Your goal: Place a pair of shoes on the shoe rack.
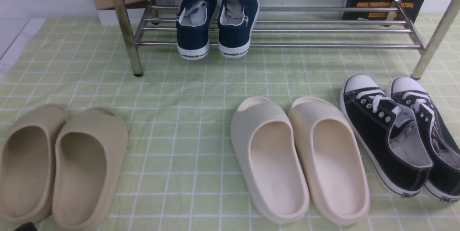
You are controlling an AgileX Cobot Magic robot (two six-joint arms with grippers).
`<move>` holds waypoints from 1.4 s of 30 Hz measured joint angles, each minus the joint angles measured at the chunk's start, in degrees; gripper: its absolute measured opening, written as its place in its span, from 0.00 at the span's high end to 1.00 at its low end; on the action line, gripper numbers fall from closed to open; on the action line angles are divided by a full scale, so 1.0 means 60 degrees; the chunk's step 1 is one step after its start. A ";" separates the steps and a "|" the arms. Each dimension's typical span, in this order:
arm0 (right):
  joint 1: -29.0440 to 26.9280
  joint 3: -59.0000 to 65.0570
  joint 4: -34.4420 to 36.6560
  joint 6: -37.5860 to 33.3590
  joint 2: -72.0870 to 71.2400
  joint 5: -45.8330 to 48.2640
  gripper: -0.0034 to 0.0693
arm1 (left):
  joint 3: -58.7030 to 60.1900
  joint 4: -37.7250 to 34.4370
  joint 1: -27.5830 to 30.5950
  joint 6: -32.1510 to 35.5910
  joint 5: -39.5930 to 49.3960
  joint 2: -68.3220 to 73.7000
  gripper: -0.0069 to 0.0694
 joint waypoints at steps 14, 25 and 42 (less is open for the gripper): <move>0.0000 0.0000 0.0000 0.0000 0.0000 0.0000 0.62 | 0.0000 -0.0704 0.0098 0.0000 -0.0058 0.0000 0.93; 0.0000 0.0000 0.0000 0.0000 0.0000 0.0000 0.62 | 0.0000 -0.0712 0.0098 0.0000 -0.0065 0.0000 0.93; 0.0000 0.0000 0.0000 0.0000 0.0000 0.0000 0.62 | 0.0000 -0.0712 0.0098 0.0000 -0.0085 0.0000 0.93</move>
